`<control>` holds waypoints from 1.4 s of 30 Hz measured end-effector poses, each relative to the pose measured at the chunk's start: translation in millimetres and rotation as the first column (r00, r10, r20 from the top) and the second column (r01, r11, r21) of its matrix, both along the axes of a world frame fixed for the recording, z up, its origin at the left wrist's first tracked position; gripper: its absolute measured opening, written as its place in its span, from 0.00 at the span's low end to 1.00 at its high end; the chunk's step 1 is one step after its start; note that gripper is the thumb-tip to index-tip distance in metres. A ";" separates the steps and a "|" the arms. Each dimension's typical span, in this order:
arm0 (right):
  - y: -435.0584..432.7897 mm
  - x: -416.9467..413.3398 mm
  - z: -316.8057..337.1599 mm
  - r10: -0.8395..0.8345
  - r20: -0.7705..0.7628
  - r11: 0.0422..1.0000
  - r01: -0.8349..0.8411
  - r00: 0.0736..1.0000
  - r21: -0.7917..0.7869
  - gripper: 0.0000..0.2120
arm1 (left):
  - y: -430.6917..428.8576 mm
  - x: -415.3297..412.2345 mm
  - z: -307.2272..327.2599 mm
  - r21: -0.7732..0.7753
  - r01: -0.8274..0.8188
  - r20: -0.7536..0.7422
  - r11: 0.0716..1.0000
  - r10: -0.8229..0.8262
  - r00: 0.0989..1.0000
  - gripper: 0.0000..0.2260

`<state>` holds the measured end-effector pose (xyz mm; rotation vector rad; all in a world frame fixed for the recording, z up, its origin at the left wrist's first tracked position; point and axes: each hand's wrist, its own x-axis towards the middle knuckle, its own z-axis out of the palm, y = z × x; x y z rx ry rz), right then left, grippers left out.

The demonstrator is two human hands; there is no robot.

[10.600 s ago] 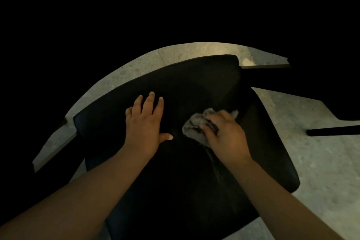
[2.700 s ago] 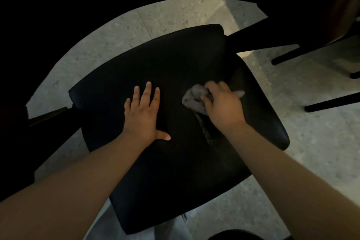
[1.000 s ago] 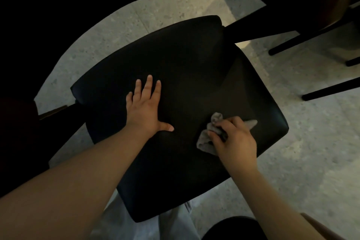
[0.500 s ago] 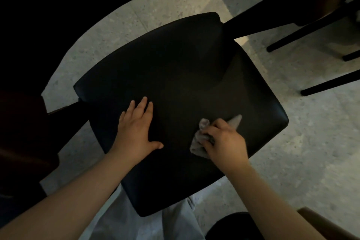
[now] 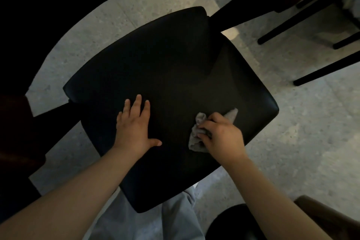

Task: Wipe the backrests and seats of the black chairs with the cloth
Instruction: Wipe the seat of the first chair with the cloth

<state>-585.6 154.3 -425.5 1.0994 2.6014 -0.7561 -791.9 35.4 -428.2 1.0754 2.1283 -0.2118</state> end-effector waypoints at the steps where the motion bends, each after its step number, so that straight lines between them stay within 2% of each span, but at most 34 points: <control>1: 2.7 9.1 5.9 0.009 0.050 1.000 -0.009 0.999 0.001 0.11 | 0.4 -0.6 0.6 -0.005 0.006 -0.001 1.000 -0.006 1.000 0.55; 3: 7.6 18.9 18.3 -0.006 0.092 1.000 0.006 0.996 0.005 0.11 | 0.5 -1.8 2.6 -0.023 0.017 -0.003 1.000 -0.017 1.000 0.55; 6: 18.9 14.5 34.1 -0.091 -0.026 0.994 0.092 0.996 0.051 0.12 | 4.3 2.6 5.3 -0.048 0.012 -0.007 0.999 -0.012 1.000 0.55; 10: 49.6 -15.9 22.2 -0.217 -0.148 0.964 0.235 0.965 0.122 0.15 | 18.3 20.3 9.5 0.031 0.042 0.056 0.999 -0.044 0.997 0.55; 13: 66.9 -33.1 -3.3 -0.294 -0.096 0.951 0.301 0.951 0.071 0.15 | 26.9 36.1 6.6 0.049 0.045 0.094 0.998 -0.049 0.994 0.55; 15: 67.3 -29.5 -12.8 -0.308 -0.063 0.950 0.310 0.949 0.030 0.15 | 29.1 43.2 2.7 0.015 0.057 0.067 0.998 -0.058 0.996 0.56; 20: 25.2 45.1 -8.8 -0.303 -0.032 0.953 0.302 0.952 -0.025 0.13 | 30.8 46.6 -0.7 -0.040 0.070 0.051 0.997 -0.068 0.996 0.57; 23: -3.8 86.2 -0.1 -0.364 -0.005 0.931 0.364 0.931 -0.035 0.11 | 33.0 50.5 -0.9 -0.056 0.079 0.009 0.995 -0.078 0.997 0.56; 26: -1.4 87.3 9.5 -0.442 -0.058 0.897 0.442 0.895 -0.019 0.11 | 36.3 53.4 -1.2 -0.081 0.080 0.004 0.994 -0.080 0.997 0.56; 30: 32.5 41.5 9.3 -0.424 -0.210 0.898 0.439 0.881 0.030 0.14 | 38.4 54.0 -0.9 -0.104 0.079 -0.008 0.991 -0.080 0.997 0.57; 33: 48.7 10.2 -3.8 -0.342 -0.179 0.936 0.351 0.923 0.022 0.15 | 39.6 54.5 -1.6 -0.117 0.082 -0.005 0.990 -0.083 0.997 0.57; 36: 35.5 16.2 -16.8 -0.312 -0.160 0.949 0.316 0.936 0.001 0.14 | 39.2 54.5 -3.5 -0.117 0.083 -0.012 0.990 -0.085 0.996 0.57; 42: -18.7 86.7 -11.9 -0.454 -0.112 0.888 0.459 0.884 0.029 0.10 | 37.4 52.9 -5.1 -0.098 0.094 0.010 0.991 -0.094 0.996 0.57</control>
